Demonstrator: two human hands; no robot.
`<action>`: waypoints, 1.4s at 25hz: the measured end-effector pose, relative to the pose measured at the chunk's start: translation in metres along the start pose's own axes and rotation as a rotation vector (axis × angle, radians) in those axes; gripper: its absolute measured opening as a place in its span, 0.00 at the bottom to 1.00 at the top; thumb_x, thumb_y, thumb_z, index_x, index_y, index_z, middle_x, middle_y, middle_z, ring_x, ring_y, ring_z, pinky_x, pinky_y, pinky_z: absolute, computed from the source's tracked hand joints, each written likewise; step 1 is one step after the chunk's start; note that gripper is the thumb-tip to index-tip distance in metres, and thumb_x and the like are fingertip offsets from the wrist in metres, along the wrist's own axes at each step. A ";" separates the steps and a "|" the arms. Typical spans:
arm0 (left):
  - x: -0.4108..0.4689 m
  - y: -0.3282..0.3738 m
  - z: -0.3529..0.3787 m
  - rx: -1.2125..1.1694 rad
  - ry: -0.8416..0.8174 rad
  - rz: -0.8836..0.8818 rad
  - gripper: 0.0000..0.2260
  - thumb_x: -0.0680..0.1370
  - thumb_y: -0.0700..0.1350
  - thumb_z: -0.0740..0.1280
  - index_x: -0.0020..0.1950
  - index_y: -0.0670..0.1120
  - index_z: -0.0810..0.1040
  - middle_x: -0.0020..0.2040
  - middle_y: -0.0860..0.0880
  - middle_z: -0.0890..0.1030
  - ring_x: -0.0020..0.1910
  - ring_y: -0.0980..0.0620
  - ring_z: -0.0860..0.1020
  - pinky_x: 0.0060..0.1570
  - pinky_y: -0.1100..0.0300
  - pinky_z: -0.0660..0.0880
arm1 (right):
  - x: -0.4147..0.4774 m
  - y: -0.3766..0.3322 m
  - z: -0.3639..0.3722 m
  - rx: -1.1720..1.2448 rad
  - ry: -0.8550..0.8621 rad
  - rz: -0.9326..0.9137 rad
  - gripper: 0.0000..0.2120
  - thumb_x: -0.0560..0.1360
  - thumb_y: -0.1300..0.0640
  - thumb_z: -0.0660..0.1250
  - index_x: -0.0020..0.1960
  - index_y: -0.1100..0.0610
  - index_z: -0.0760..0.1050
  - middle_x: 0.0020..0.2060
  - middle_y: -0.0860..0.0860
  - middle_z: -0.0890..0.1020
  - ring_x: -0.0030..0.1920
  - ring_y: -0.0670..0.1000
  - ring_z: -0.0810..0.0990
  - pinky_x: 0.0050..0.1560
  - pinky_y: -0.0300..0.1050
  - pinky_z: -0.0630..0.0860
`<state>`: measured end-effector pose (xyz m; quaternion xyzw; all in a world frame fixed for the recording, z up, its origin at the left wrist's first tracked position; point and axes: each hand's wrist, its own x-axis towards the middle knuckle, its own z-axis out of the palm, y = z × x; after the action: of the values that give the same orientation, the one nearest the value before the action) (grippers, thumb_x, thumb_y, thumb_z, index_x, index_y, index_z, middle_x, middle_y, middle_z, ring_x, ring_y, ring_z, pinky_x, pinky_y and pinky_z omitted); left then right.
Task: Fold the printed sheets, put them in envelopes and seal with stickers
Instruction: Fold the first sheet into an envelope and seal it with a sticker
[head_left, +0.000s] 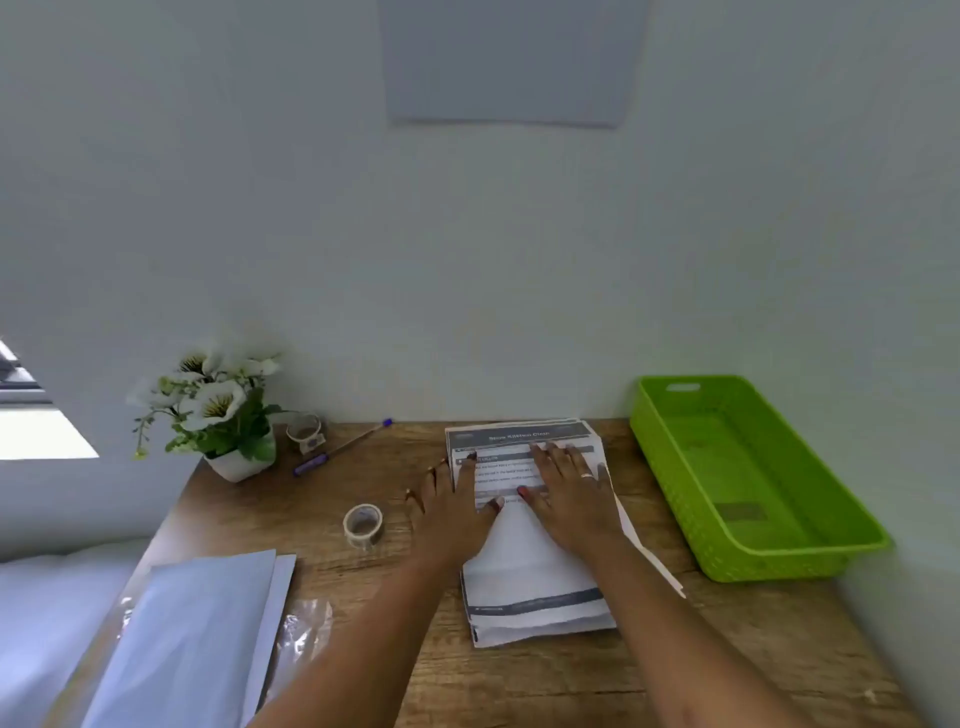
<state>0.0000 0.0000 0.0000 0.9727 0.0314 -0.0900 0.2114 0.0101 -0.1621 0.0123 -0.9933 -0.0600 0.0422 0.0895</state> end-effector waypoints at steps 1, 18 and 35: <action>0.000 -0.002 0.003 0.072 0.035 0.023 0.31 0.77 0.66 0.48 0.77 0.57 0.46 0.77 0.46 0.52 0.76 0.43 0.48 0.70 0.35 0.47 | 0.001 0.004 0.006 0.023 -0.010 0.007 0.50 0.60 0.24 0.24 0.77 0.44 0.43 0.78 0.47 0.50 0.78 0.51 0.48 0.74 0.60 0.45; -0.002 -0.013 0.018 -0.355 0.480 0.375 0.33 0.75 0.40 0.67 0.76 0.50 0.56 0.70 0.52 0.68 0.67 0.55 0.66 0.65 0.62 0.64 | -0.012 0.019 0.034 0.019 0.111 -0.078 0.32 0.76 0.32 0.42 0.77 0.42 0.45 0.78 0.47 0.49 0.78 0.52 0.45 0.75 0.59 0.41; -0.065 0.003 0.027 -0.506 0.619 0.209 0.14 0.75 0.41 0.68 0.60 0.48 0.77 0.50 0.49 0.82 0.46 0.53 0.78 0.45 0.63 0.72 | -0.082 0.041 0.028 0.031 0.109 -0.037 0.34 0.74 0.29 0.47 0.76 0.42 0.54 0.77 0.49 0.54 0.76 0.58 0.53 0.74 0.61 0.51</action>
<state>-0.0681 -0.0151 -0.0109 0.8691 0.0157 0.2394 0.4325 -0.0693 -0.2074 -0.0171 -0.9913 -0.0728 -0.0125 0.1088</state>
